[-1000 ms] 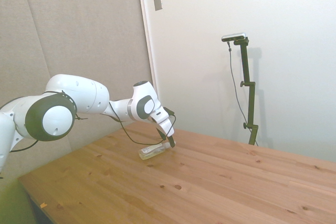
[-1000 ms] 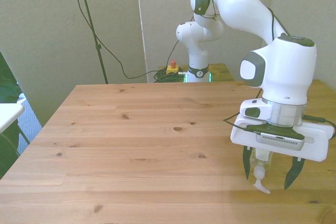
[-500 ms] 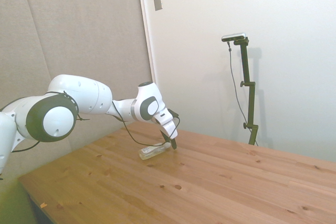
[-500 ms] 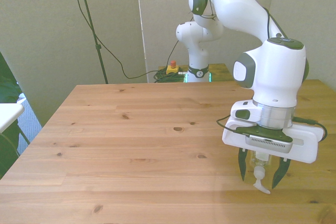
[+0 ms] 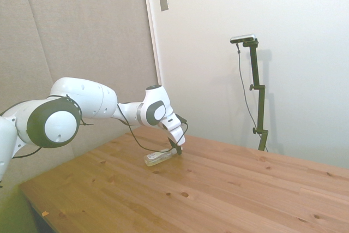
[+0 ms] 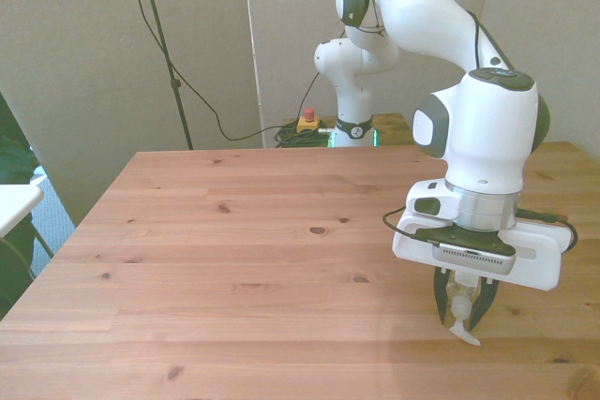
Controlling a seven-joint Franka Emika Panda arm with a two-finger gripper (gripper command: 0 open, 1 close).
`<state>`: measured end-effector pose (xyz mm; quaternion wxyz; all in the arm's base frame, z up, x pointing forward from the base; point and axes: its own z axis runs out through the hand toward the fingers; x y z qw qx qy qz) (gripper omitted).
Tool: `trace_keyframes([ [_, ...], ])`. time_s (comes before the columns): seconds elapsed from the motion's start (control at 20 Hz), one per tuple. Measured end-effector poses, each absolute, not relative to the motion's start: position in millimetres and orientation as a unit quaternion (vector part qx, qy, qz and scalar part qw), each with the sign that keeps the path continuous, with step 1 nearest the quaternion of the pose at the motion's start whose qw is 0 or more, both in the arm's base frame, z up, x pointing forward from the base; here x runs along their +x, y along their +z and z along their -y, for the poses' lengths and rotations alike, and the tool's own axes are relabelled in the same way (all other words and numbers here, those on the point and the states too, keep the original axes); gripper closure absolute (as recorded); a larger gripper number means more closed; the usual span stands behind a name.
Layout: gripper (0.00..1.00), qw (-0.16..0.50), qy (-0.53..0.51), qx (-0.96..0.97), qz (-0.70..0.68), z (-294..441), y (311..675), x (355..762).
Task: Stand the sanitizer
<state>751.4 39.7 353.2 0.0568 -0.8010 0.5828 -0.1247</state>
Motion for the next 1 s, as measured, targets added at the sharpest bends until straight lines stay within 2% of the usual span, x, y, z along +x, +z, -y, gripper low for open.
trace_keyframes([
  [0.3, 1.0, 0.056, -0.125, -0.796, -0.589, -27, 360, 750],
  [0.55, 1.0, 0.087, -0.195, -0.782, -0.585, -22, 393, 745],
  [1.0, 1.0, 0.12, -0.401, -0.707, -0.57, -35, 471, 666],
])
